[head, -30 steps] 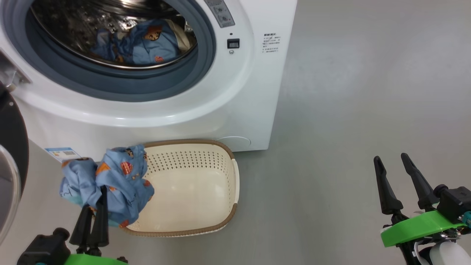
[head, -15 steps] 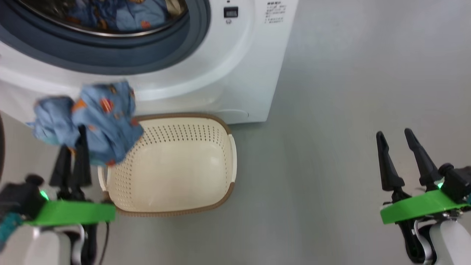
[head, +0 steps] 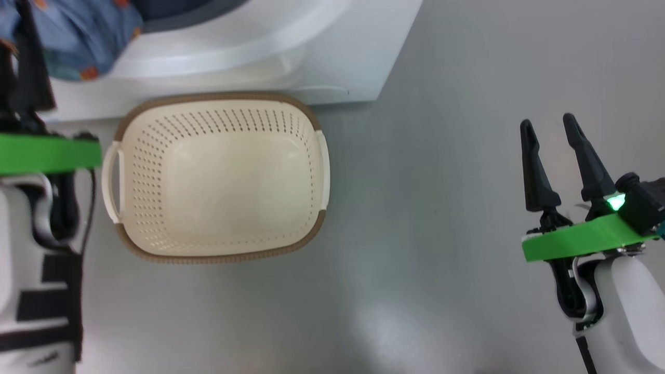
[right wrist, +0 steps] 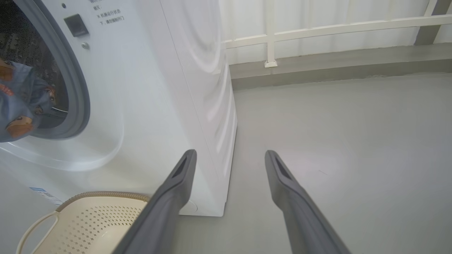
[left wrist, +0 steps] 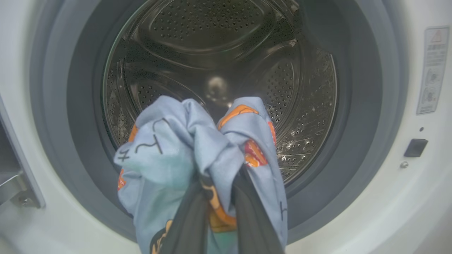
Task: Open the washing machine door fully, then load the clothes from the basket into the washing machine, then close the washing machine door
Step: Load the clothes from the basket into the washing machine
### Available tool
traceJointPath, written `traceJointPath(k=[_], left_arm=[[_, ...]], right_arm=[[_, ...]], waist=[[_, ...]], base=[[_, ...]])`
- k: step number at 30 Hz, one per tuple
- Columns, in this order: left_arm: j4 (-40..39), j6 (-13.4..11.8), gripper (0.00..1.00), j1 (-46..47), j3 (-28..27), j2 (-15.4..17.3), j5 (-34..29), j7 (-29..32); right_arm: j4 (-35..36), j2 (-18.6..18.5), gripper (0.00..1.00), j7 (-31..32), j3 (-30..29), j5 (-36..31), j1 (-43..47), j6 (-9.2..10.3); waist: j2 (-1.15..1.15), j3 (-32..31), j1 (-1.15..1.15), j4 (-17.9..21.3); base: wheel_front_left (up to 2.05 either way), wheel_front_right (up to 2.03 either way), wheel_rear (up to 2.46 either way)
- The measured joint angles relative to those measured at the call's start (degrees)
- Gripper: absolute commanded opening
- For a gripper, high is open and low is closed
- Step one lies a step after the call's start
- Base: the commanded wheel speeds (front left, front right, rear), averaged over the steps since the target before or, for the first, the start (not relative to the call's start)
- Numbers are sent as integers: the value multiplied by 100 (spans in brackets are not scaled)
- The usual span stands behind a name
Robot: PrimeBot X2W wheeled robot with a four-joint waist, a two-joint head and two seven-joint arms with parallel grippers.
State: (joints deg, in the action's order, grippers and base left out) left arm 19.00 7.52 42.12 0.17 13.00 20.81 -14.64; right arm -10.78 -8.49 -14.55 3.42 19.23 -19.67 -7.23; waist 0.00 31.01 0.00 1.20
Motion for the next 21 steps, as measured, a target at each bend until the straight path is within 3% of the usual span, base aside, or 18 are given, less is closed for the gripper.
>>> traceJointPath(k=[15, 21], left_arm=[[1901, 0, 0, 2291, 349, 608, 142, -5], [2628, 0, 0, 3052, 823, 817, 182, -5]], right_arm=[[32, 226, 100, 0, 193, -3, -582, 0], [31, 282, 100, 0, 211, -2, -583, 0]], waist=[[0, 1010, 0, 298], [0, 1148, 0, 546]], base=[[0, 0, 0], [0, 0, 0]])
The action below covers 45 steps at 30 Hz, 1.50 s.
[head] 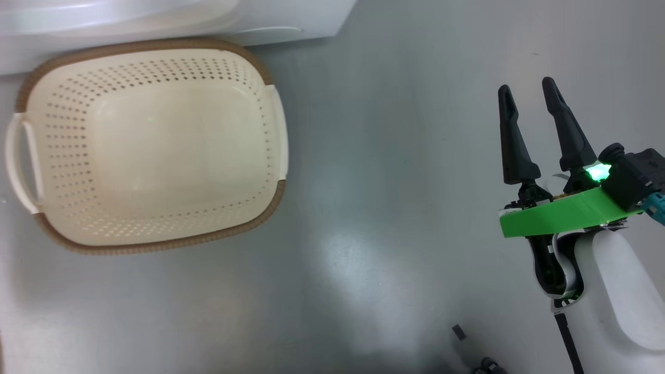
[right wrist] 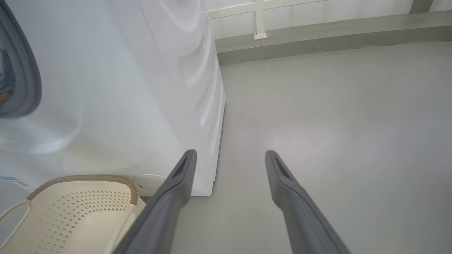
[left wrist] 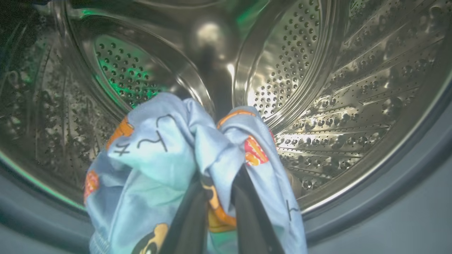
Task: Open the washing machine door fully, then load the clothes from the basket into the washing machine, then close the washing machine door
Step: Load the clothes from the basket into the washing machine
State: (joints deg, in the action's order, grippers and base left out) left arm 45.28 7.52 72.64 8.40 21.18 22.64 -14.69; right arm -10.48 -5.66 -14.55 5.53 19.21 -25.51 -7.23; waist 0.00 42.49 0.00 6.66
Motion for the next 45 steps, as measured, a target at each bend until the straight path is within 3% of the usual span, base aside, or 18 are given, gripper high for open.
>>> traceJointPath(k=[5, 9, 10, 11, 12, 28, 45], left_arm=[[-67, 0, 0, 532, 40, 261, -101, 0], [-710, 0, 0, 726, -436, 343, -392, -1], [-787, 0, 16, 723, -546, 326, -468, -2], [-788, 0, 65, 709, -643, 297, -494, -2], [-780, 0, 100, 670, -689, 276, -548, -1], [-467, 0, 100, -47, -1006, -111, -759, -1], [-989, 0, 100, -1650, -1116, -690, -653, -1]], right_arm=[[18, 23, 100, 0, 41, 0, -10, 0], [38, 60, 100, 0, 90, 0, -20, 0], [42, 68, 100, 0, 97, 0, -23, 0], [42, 76, 100, 0, 99, 0, -28, 0], [43, 83, 100, 0, 99, 0, -34, 0], [36, 97, 100, 0, 109, -1, -100, 0], [-41, -70, 100, 0, 9, -1, -34, 0]], waist=[[0, 87, 0, 179], [0, 181, 0, 275], [0, 200, 0, 295], [0, 215, 0, 309], [0, 225, 0, 318], [0, 16, 0, 214], [0, -609, 0, 36]], base=[[0, 0, 0], [0, 0, 0], [0, 0, 0], [0, 0, 0], [0, 0, 0], [0, 0, 0], [0, 0, 0]])
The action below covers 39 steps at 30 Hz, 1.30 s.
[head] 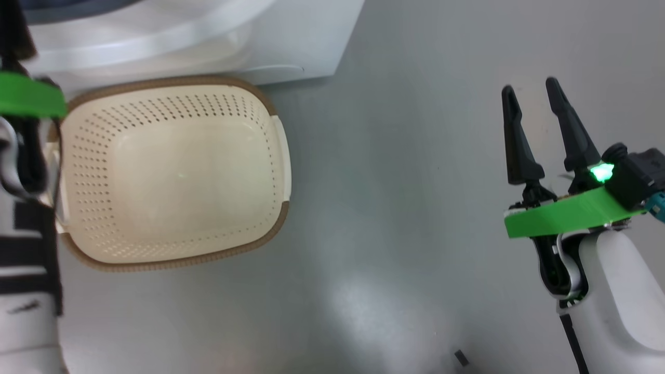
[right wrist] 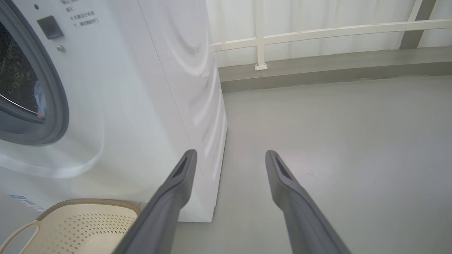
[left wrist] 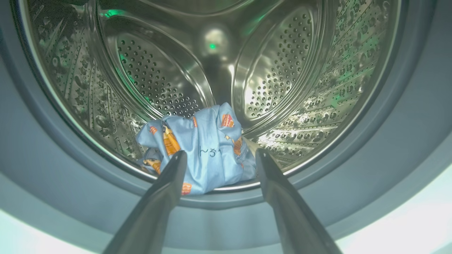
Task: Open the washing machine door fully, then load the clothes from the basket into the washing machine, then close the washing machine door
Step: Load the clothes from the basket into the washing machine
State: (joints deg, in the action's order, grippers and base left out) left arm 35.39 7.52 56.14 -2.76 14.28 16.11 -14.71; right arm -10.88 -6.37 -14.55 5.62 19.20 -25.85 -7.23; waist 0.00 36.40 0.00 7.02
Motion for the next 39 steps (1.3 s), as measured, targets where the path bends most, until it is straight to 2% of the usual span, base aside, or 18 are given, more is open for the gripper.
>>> traceJointPath(k=[10, 39], left_arm=[[-335, 0, 100, -1211, -42, -277, 7, 1], [-1182, 0, 100, -4229, 58, -519, -64, 3]], right_arm=[[-102, -131, 100, 0, -21, 0, 355, 0], [-286, -303, 100, 1, -155, 63, 1733, 0]], waist=[[0, -562, 0, -169], [0, -2469, 0, -533]], base=[[0, 0, 0], [0, 0, 0]])
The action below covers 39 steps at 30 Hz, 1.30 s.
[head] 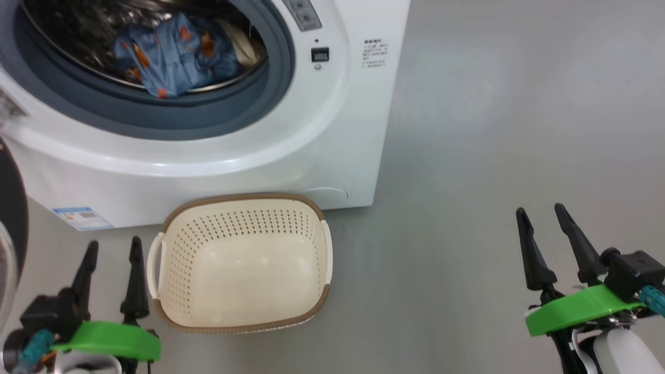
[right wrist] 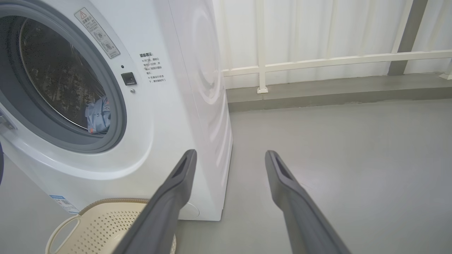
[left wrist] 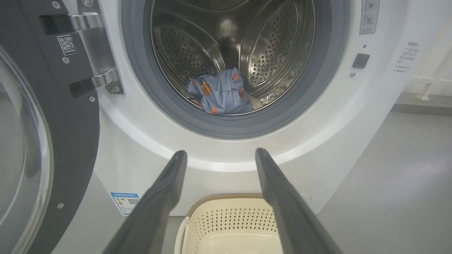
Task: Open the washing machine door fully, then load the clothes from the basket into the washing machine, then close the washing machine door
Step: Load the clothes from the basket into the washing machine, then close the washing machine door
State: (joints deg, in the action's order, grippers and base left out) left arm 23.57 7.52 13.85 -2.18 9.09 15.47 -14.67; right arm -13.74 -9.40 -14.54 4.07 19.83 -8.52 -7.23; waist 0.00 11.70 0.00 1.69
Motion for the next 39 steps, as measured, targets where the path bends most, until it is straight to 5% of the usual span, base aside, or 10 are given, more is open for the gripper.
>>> traceJointPath(k=[20, 39], left_arm=[[-468, 0, 100, -951, -52, -152, -46, 3], [-615, 0, 100, -951, -93, -163, -81, 3]], right_arm=[[-40, -23, 100, 0, -55, 89, 470, 0], [-15, -23, 100, 0, -59, 89, 568, 0]], waist=[[0, -699, 0, -125], [0, -634, 0, -149]], base=[[0, 0, 0], [0, 0, 0]])
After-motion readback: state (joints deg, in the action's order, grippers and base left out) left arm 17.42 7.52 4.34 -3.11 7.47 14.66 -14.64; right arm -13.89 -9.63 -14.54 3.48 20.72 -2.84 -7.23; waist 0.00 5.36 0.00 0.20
